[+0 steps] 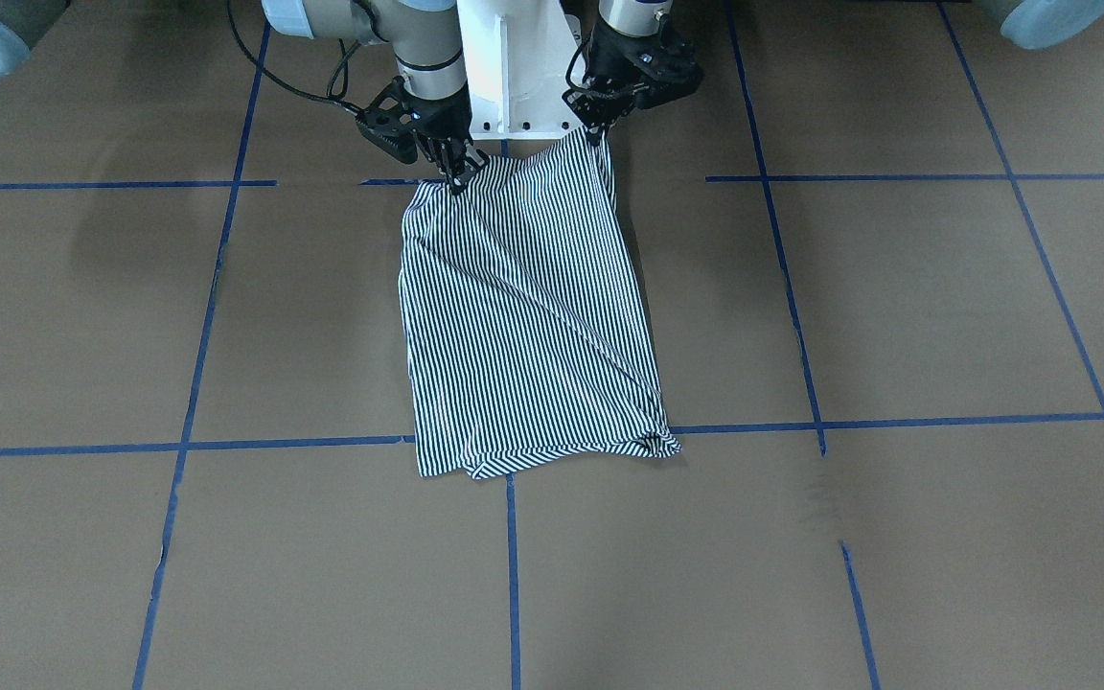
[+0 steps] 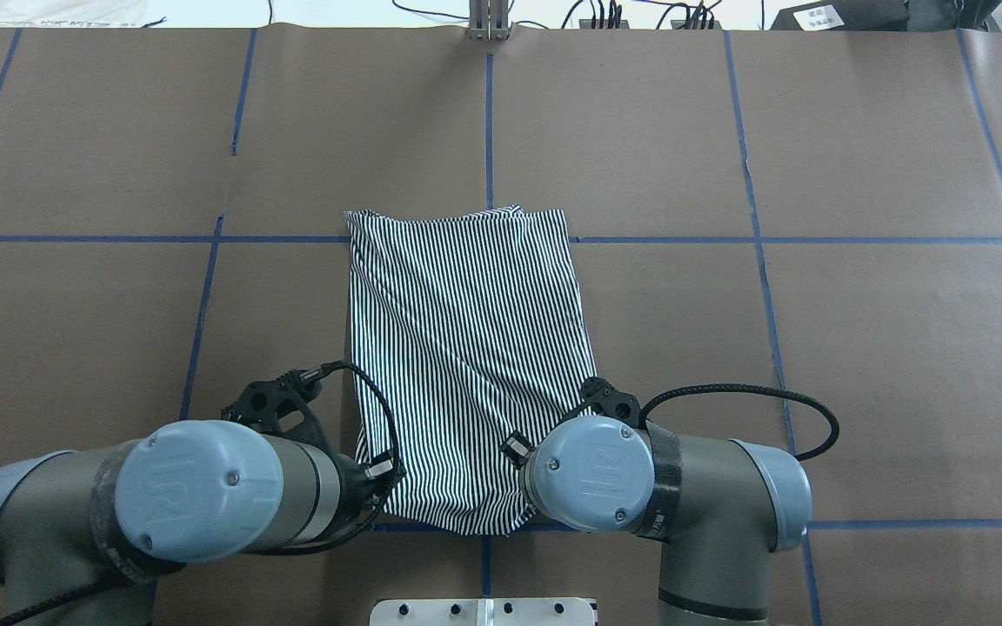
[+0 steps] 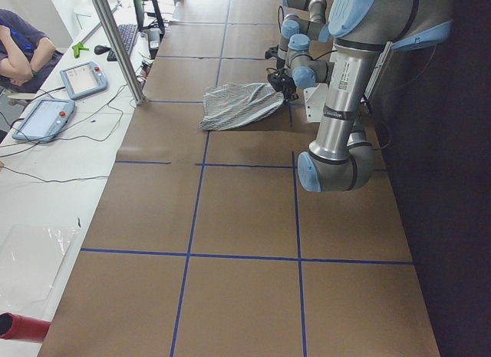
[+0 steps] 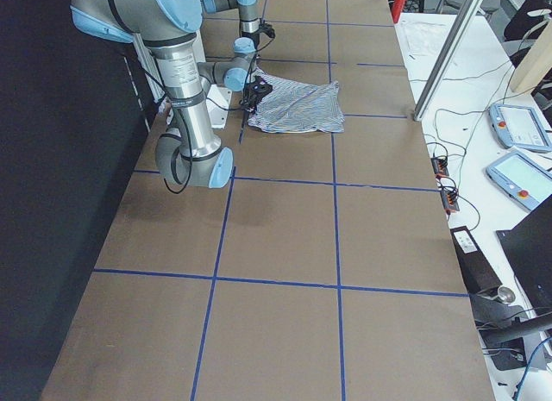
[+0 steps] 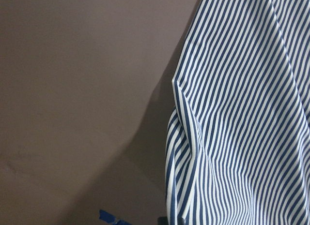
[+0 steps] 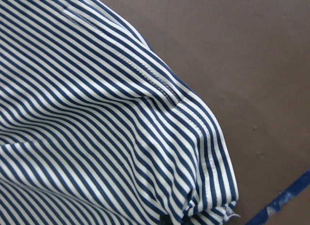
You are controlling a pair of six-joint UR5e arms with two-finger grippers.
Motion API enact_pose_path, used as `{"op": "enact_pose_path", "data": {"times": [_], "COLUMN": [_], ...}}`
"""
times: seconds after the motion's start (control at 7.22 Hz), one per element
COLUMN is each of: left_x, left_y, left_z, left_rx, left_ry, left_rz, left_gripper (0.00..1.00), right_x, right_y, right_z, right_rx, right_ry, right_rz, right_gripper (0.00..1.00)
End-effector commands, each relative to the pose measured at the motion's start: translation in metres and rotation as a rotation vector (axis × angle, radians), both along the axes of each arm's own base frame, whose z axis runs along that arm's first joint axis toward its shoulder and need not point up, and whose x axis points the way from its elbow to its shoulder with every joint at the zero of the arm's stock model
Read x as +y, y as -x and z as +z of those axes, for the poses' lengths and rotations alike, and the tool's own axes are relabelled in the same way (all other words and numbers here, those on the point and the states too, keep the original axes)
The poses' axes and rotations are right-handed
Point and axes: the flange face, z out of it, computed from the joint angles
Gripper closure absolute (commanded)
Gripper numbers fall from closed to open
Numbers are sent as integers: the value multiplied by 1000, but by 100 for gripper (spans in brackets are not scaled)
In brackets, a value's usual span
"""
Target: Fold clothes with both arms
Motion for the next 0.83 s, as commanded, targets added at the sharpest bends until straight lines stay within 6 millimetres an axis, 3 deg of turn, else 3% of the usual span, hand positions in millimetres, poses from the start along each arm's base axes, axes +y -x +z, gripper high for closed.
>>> {"op": "enact_pose_path", "data": {"times": [0.0,0.14,0.28,0.69], "left_x": [37,36,29,-60], "left_y": [-3,2,12,65], "left_z": [-8,-12,-17,-30], "left_rx": [9,20,37,73], "left_ry": [6,7,3,22], "left_rz": [64,64,49,-115], "left_gripper": [100,100,100,100], "right_x": [22,25,15,-78], "right_y": [-8,-5,-5,-50], "right_z": [-16,-15,-14,-32], "right_rx": [-50,-48,-43,-67], "right_ry": [52,54,32,-114], "right_rz": [-82,-88,-72,-22], "right_gripper": [100,100,100,100]}}
